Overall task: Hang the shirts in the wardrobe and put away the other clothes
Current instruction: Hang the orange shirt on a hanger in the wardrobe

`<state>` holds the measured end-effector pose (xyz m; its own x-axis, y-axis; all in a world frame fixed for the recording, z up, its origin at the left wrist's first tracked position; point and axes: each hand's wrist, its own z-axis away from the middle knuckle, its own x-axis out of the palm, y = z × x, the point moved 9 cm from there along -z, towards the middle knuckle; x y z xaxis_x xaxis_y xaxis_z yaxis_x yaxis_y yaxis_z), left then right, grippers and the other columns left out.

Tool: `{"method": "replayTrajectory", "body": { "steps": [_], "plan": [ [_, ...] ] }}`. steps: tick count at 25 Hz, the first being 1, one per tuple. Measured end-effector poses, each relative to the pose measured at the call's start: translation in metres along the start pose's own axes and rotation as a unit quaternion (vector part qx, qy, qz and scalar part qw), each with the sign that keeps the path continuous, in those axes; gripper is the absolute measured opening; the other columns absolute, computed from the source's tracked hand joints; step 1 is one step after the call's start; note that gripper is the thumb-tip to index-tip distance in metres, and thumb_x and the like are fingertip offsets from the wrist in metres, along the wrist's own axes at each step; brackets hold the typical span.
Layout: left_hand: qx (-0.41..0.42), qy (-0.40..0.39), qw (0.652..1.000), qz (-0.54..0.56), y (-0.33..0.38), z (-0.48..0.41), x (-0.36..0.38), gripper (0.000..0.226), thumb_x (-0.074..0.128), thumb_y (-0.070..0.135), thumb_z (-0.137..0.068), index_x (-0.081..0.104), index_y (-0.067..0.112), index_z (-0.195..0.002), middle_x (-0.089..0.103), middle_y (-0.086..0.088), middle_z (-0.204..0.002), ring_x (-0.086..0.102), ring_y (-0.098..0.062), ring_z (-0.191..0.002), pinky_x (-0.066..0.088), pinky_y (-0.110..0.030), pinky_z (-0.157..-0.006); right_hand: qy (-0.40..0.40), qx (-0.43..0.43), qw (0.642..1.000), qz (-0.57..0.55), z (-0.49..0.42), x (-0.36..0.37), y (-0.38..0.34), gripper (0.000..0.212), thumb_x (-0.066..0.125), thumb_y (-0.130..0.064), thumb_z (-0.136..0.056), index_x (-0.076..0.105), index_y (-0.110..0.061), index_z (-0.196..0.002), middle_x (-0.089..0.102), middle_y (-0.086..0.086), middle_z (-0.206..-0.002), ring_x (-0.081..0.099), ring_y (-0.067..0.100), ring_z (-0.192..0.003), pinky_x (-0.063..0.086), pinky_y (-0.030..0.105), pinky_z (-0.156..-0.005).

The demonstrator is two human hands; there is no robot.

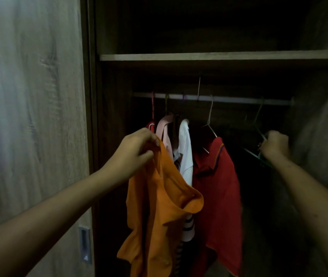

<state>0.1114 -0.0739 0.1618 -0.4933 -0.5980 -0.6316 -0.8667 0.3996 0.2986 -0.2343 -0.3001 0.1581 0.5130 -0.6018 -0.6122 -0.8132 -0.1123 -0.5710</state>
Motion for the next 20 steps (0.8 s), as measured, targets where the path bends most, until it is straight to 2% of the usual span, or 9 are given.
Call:
{"method": "replayTrajectory", "body": {
  "steps": [2, 5, 8, 11, 13, 15, 18, 20],
  "plan": [
    [-0.019, 0.01, 0.999, 0.031, -0.007, -0.003, 0.002, 0.02, 0.056, 0.003, -0.085, 0.059, 0.02, -0.094, 0.057, 0.007, -0.1, 0.056, -0.003, -0.092, 0.048, -0.016, -0.075, 0.011, -0.003, 0.998, -0.06, 0.004, 0.005, -0.003, 0.02, 0.053, -0.002, -0.09, 0.06, 0.007, -0.106, 0.06, 0.032, -0.108, 0.06, 0.042, -0.099, 0.046, 0.037, -0.075],
    [-0.029, 0.045, 0.998, 0.04, -0.013, -0.004, 0.001, 0.016, 0.064, 0.005, -0.078, 0.063, 0.02, -0.082, 0.061, 0.012, -0.088, 0.059, 0.0, -0.079, 0.047, -0.011, -0.068, 0.009, -0.008, 0.994, -0.111, 0.005, 0.014, -0.007, 0.023, 0.057, -0.004, -0.088, 0.062, 0.004, -0.109, 0.064, 0.029, -0.11, 0.061, 0.038, -0.103, 0.048, 0.038, -0.085],
    [-0.025, 0.047, 0.998, 0.032, -0.013, -0.003, 0.005, 0.017, 0.065, 0.005, -0.076, 0.063, 0.022, -0.077, 0.062, 0.012, -0.084, 0.061, -0.001, -0.083, 0.05, -0.013, -0.072, 0.007, 0.018, 0.989, -0.149, 0.0, 0.017, -0.006, 0.022, 0.055, 0.0, -0.089, 0.059, 0.004, -0.109, 0.064, 0.026, -0.112, 0.061, 0.035, -0.104, 0.047, 0.035, -0.084],
    [-0.023, 0.043, 0.997, 0.067, -0.011, -0.002, 0.006, 0.031, 0.052, -0.005, -0.078, 0.07, 0.019, -0.086, 0.067, 0.013, -0.09, 0.063, 0.0, -0.092, 0.05, -0.015, -0.082, 0.06, -0.003, 0.983, -0.174, 0.015, 0.015, 0.0, 0.022, 0.05, 0.002, -0.088, 0.053, 0.002, -0.111, 0.061, 0.029, -0.111, 0.06, 0.04, -0.101, 0.048, 0.04, -0.083],
    [-0.019, 0.027, 0.997, 0.065, -0.008, -0.002, 0.008, 0.039, 0.048, -0.008, -0.078, 0.073, 0.018, -0.093, 0.069, 0.014, -0.094, 0.062, 0.002, -0.097, 0.048, -0.013, -0.087, 0.112, -0.029, 0.97, -0.212, 0.038, 0.019, 0.013, 0.021, 0.049, 0.001, -0.088, 0.051, 0.002, -0.109, 0.061, 0.03, -0.104, 0.061, 0.041, -0.093, 0.048, 0.038, -0.076],
    [-0.005, -0.002, 0.999, 0.045, -0.005, -0.003, 0.015, 0.042, 0.048, -0.008, -0.079, 0.073, 0.018, -0.098, 0.069, 0.013, -0.098, 0.061, 0.002, -0.1, 0.046, -0.012, -0.09, 0.126, -0.049, 0.958, -0.255, 0.061, 0.03, 0.03, 0.023, 0.052, -0.003, -0.087, 0.051, 0.002, -0.11, 0.063, 0.03, -0.096, 0.062, 0.042, -0.085, 0.045, 0.037, -0.071],
    [0.006, -0.058, 0.997, 0.045, -0.004, -0.003, 0.029, 0.044, 0.046, -0.011, -0.08, 0.071, 0.016, -0.106, 0.067, 0.008, -0.107, 0.058, 0.002, -0.106, 0.043, -0.009, -0.095, 0.115, -0.068, 0.955, -0.266, 0.09, 0.033, 0.039, 0.026, 0.053, -0.017, -0.09, 0.061, 0.002, -0.106, 0.067, 0.028, -0.09, 0.064, 0.039, -0.081, 0.037, 0.025, -0.068],
    [0.012, -0.088, 0.995, 0.052, -0.004, -0.004, 0.036, 0.048, 0.045, -0.013, -0.079, 0.07, 0.015, -0.109, 0.066, 0.007, -0.112, 0.056, 0.001, -0.109, 0.041, -0.009, -0.097, 0.144, -0.094, 0.949, -0.263, 0.118, 0.018, 0.038, 0.029, 0.05, -0.021, -0.092, 0.065, 0.003, -0.098, 0.068, 0.026, -0.086, 0.063, 0.03, -0.075, 0.033, 0.023, -0.066]
  ]
}}
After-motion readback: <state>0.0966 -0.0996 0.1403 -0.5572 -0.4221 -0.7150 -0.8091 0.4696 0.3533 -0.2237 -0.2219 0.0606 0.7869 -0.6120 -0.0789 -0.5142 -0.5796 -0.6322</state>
